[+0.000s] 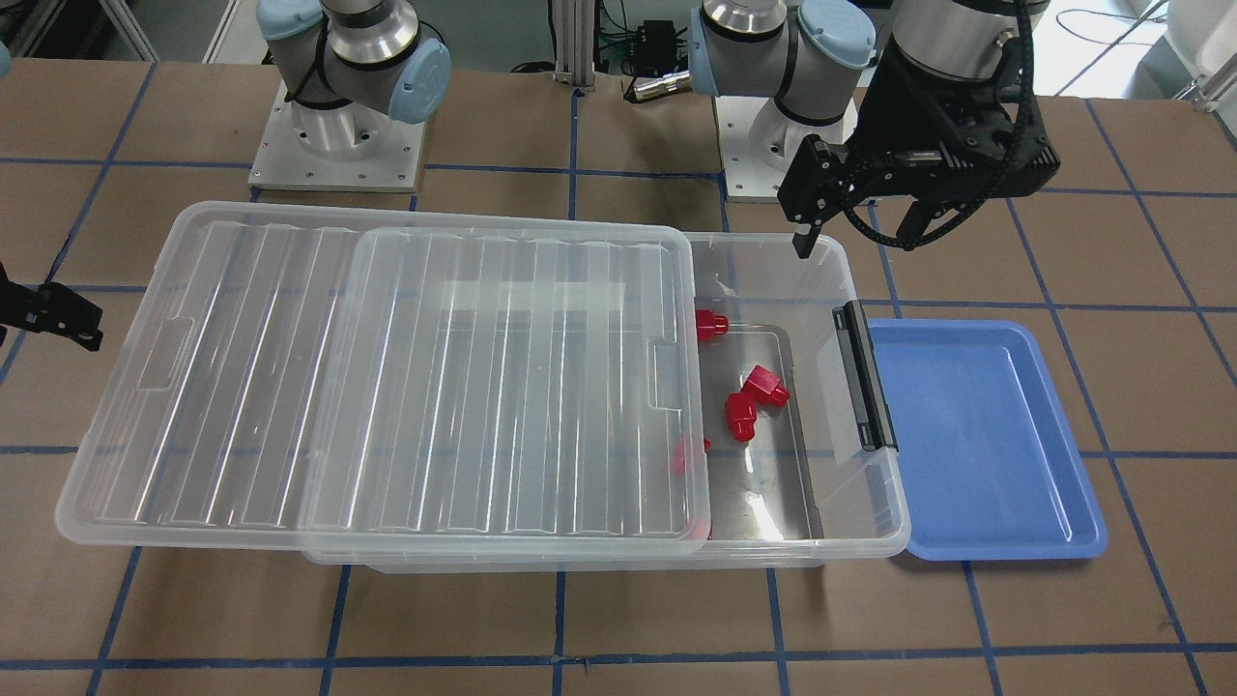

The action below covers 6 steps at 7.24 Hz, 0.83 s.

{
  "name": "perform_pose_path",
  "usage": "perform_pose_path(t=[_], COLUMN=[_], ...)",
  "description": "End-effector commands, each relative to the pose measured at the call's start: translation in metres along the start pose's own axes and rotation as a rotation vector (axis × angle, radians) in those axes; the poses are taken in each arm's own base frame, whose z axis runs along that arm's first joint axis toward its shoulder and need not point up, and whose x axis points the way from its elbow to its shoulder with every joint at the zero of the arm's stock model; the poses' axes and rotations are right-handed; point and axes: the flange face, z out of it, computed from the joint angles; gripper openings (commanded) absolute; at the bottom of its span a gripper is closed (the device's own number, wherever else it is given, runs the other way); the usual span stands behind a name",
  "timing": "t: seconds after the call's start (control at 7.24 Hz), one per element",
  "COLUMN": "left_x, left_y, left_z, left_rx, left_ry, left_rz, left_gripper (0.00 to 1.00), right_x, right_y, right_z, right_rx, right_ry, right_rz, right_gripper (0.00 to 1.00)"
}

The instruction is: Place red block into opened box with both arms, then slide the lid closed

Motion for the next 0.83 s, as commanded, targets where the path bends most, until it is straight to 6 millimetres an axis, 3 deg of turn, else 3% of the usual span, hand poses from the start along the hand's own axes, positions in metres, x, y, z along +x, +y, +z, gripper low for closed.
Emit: perform_pose_path(t=[0.0, 0.69], left_x=[0.001, 0.001], left_y=[0.001, -0.001], left_z=[-0.001, -0.004], left_rx=[0.001, 0.016], left_ry=[0.001, -0.004], left_rz=[0.004, 0.066], left_gripper=[1.00, 1.00], right_x=[-0.006, -0.041], right_y=[0.001, 0.000], right_z=[0.003, 0.015], right_rx=[0.000, -0.011], right_ry=[-0.003, -0.041], right_rz=[-0.006, -0.041], right_gripper=[1.00, 1.00])
